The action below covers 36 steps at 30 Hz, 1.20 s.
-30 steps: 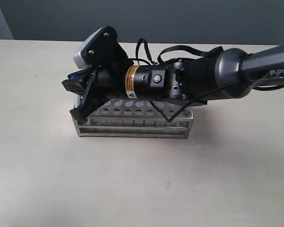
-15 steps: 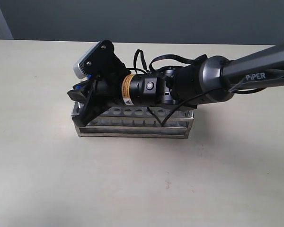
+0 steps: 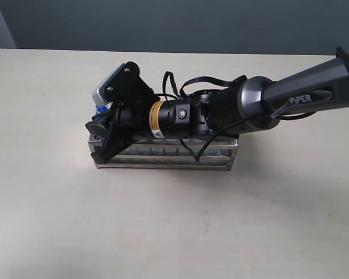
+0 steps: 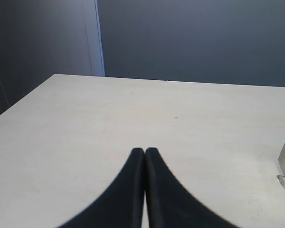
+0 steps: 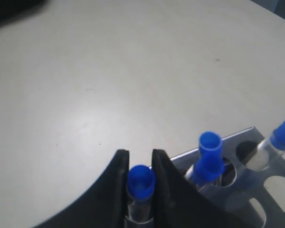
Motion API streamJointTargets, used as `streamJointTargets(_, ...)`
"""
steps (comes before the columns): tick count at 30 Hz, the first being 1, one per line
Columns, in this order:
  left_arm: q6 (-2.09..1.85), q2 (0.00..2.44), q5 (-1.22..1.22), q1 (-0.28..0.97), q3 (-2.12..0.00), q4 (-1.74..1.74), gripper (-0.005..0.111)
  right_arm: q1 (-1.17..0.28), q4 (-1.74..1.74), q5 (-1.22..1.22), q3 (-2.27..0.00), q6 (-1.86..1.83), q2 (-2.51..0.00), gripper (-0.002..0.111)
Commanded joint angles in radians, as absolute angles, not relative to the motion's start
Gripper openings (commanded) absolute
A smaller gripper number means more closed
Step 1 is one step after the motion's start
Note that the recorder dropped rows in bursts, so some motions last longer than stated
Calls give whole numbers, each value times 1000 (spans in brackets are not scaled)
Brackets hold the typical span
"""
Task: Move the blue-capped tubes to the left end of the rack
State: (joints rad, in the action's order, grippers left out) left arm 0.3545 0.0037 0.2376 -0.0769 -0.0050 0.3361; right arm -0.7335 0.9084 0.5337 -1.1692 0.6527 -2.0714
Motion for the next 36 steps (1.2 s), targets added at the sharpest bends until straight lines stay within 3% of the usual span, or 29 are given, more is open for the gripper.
streamJointTargets(1,355,0,240,-68,-2,334,0,-735,996,529,-1171,738,-2074,27)
streamJointTargets(4,355,0,240,-68,-2,334,0,-735,1001,520,-1171,743,-2074,41)
streamJointTargets(12,355,0,240,-68,-2,334,0,-733,994,492,-1171,743,-1986,41)
streamJointTargets(18,355,0,240,-68,-2,334,0,-733,994,238,-1171,743,-1789,40)
streamJointTargets(20,355,0,240,-68,-2,334,0,-733,992,126,-1171,743,-1701,32)
streamJointTargets(23,355,0,240,-68,-2,334,0,-733,986,-18,-1171,743,-1567,-2)
streamJointTargets(36,355,0,240,-68,-2,334,0,-733,754,-986,-1171,788,-1022,0)
